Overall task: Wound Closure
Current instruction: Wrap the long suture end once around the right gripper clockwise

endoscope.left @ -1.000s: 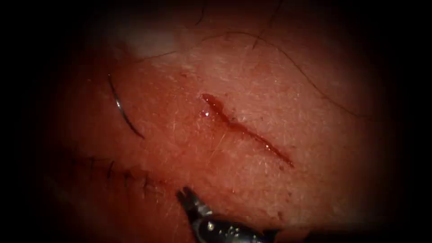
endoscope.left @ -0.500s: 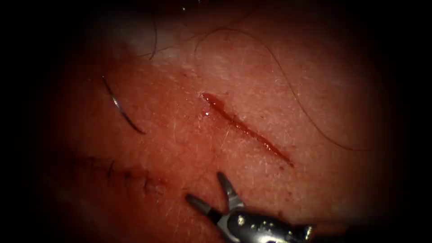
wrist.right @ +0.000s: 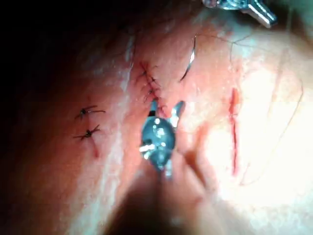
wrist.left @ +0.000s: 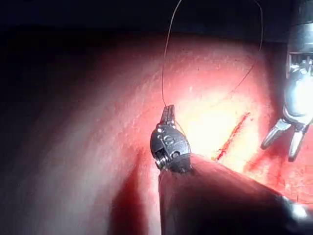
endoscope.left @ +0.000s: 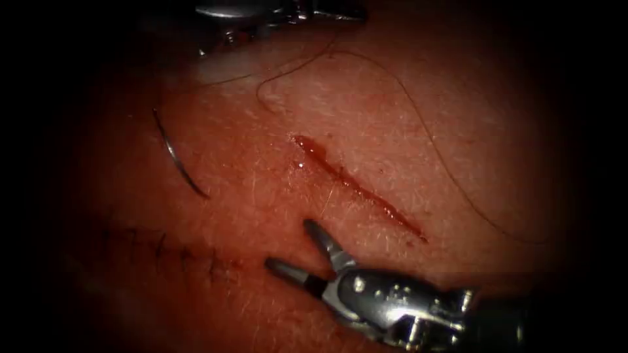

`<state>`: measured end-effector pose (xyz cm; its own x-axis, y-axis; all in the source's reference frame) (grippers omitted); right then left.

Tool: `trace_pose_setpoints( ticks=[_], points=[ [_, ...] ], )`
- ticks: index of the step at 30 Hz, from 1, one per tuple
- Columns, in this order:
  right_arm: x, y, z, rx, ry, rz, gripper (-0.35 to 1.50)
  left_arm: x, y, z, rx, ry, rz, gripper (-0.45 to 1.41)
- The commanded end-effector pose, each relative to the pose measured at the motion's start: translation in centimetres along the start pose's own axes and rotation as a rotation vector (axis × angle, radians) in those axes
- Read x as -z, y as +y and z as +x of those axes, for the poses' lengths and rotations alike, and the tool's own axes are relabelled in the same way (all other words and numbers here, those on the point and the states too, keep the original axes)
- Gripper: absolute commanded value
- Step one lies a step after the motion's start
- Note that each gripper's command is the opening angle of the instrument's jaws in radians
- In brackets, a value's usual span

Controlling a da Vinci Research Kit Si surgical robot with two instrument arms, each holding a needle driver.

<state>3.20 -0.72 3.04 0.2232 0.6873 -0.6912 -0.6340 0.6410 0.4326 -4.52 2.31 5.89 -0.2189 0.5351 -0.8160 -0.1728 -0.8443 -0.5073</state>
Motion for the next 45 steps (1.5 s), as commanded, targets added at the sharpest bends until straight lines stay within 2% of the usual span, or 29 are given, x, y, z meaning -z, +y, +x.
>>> trace_pose_setpoints(
  ticks=[1, 5, 6, 7, 14, 18, 23, 28, 34, 38, 45],
  points=[
    [-0.12, 0.02, -0.05, 0.014, -0.001, 0.003, 0.27, -0.04, 0.06, -0.06, -0.001, 0.000, -0.001, -0.45],
    [-0.28, 0.12, 0.00, 0.022, 0.009, 0.044, -0.01, 0.05, 0.25, -0.07, 0.000, -0.005, 0.002, -0.45],
    [-0.32, 0.13, 0.01, 0.025, 0.010, 0.061, -0.13, 0.07, 0.28, -0.07, 0.001, -0.005, 0.002, -0.45],
    [-0.36, 0.14, 0.02, 0.029, 0.011, 0.075, -0.35, 0.09, 0.31, -0.07, 0.001, -0.006, 0.002, -0.45],
    [-0.77, 0.11, 0.16, 0.048, 0.036, 0.144, -0.35, 0.29, 0.56, -0.10, 0.001, -0.017, 0.018, -0.45],
    [-1.03, 0.07, 0.25, 0.049, 0.065, 0.148, -0.35, 0.37, 0.74, -0.12, 0.003, -0.015, 0.041, -0.45],
    [-1.19, 0.06, 0.30, 0.047, 0.087, 0.143, -0.35, 0.42, 0.88, -0.18, 0.000, -0.014, 0.053, -0.45],
    [-1.35, 0.15, 0.29, 0.049, 0.116, 0.125, -0.35, 0.46, 1.04, -0.27, 0.018, 0.004, 0.077, -0.45],
    [-1.58, 0.36, 0.18, 0.063, 0.177, 0.121, -0.35, 0.52, 1.19, -0.29, 0.038, 0.040, 0.101, -0.45],
    [-1.65, 0.49, 0.20, 0.063, 0.204, 0.100, -0.35, 0.59, 1.35, -0.28, 0.039, 0.072, 0.089, -0.45],
    [-1.62, 0.57, 0.26, 0.052, 0.236, 0.072, -0.35, 0.70, 1.54, -0.32, 0.035, 0.085, 0.087, -0.45]
  ],
)
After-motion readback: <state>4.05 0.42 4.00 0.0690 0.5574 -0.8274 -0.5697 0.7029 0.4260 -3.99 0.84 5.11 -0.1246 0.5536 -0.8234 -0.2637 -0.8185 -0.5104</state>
